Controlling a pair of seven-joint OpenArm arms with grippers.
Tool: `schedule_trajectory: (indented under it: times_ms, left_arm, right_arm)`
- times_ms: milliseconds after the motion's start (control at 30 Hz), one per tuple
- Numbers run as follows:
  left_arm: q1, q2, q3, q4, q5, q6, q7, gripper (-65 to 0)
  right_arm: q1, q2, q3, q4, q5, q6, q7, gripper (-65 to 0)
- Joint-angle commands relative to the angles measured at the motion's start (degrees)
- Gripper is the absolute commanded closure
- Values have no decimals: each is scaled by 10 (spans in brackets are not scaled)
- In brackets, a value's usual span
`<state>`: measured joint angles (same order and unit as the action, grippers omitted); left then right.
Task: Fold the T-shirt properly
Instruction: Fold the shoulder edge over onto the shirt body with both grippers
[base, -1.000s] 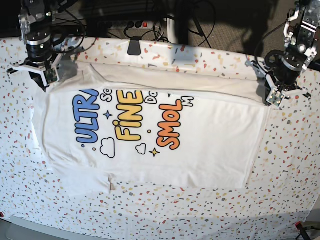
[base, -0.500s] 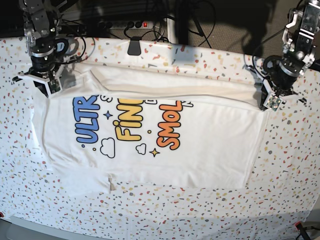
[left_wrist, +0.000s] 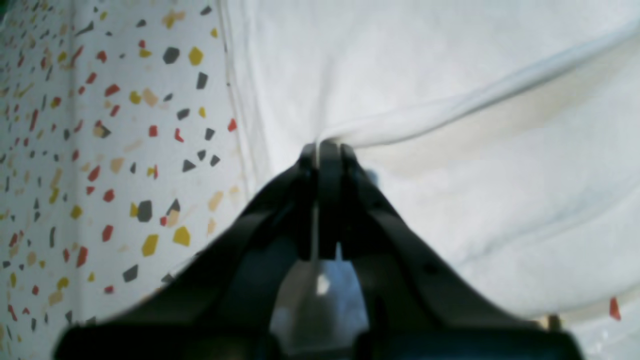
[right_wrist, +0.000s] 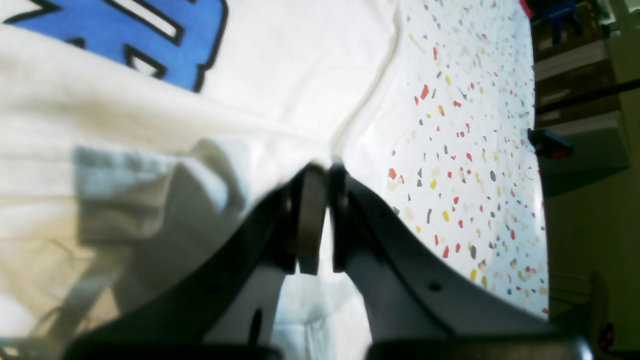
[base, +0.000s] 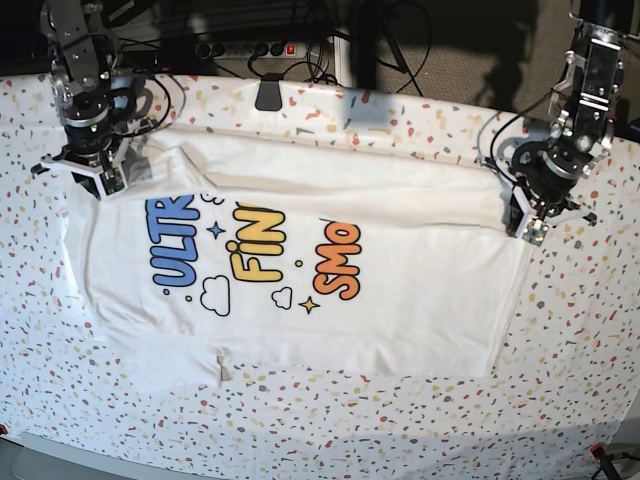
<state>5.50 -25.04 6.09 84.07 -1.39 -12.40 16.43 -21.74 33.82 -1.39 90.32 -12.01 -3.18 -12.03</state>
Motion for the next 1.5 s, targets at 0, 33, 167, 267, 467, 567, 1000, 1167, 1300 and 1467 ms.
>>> schedule_trajectory:
  times_ms: [0, 33, 167, 267, 467, 567, 1000, 1167, 1300, 1467]
  left_arm:
    - [-9, -8, -4, 8, -2, 5, -15, 0]
    - [-10, -8, -4, 8, -2, 6, -15, 0]
    - [-10, -9, -4, 8, -2, 6, -15, 0]
    - [-11, -9, -4, 8, -2, 7, -15, -196]
    - [-9, -16, -4, 17, -7, 56, 20, -281]
    - [0, -33, -4, 45, -60, 55, 31, -281]
    - [41, 7, -4, 108, -137, 53, 11, -56]
    - [38, 37, -4, 41, -137, 53, -27, 0]
    - [37, 47, -4, -12, -137, 47, -34, 0]
    - [51, 47, -4, -30, -129, 38, -13, 0]
  right_arm:
    - [6, 10, 5, 5, -8, -10, 12, 0]
    - [8, 10, 5, 4, -8, -11, 12, 0]
    - [11, 10, 5, 4, -8, -11, 12, 0]
    - [16, 10, 5, 4, -8, -22, 12, -161]
    - [14, 11, 5, 8, -8, -124, 6, -236]
    - [-6, 11, 5, 33, -8, -134, 0, -235]
    - [-63, 9, 6, 111, 142, -155, 0, 0]
    - [-47, 9, 6, 57, 159, -75, 2, 0]
    - [-8, 9, 6, -5, 180, -26, 2, 0]
    - [0, 9, 6, -33, 201, 14, -16, 0]
